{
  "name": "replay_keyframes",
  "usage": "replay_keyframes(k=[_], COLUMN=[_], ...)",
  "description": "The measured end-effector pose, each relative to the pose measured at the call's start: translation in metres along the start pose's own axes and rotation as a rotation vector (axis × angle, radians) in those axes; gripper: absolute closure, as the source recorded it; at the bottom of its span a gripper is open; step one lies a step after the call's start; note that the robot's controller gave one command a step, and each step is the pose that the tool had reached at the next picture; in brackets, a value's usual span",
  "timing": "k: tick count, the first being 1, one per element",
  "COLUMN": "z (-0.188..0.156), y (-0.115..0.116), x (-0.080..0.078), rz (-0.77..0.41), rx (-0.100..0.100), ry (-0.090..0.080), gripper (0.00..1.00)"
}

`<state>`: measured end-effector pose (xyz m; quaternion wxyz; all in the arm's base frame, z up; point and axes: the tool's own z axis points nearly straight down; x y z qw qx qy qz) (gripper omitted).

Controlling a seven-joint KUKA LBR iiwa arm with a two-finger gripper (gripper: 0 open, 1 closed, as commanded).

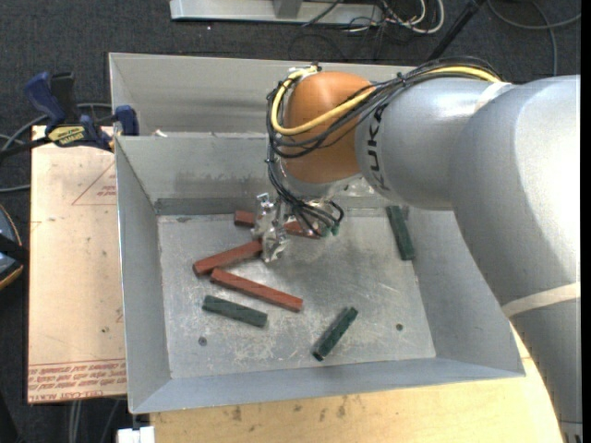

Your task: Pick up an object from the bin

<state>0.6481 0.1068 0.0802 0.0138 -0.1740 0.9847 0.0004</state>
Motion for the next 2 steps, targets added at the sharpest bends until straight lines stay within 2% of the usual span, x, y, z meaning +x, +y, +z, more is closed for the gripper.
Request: replay_keyframes(k=[1, 2], z=[0.000, -0.185], y=[0.000, 0.008], x=[0.000, 0.009], rz=[0.000, 0.023], rx=[0.000, -0.002], ry=[0.000, 0.015], gripper=[1.00, 1.00])
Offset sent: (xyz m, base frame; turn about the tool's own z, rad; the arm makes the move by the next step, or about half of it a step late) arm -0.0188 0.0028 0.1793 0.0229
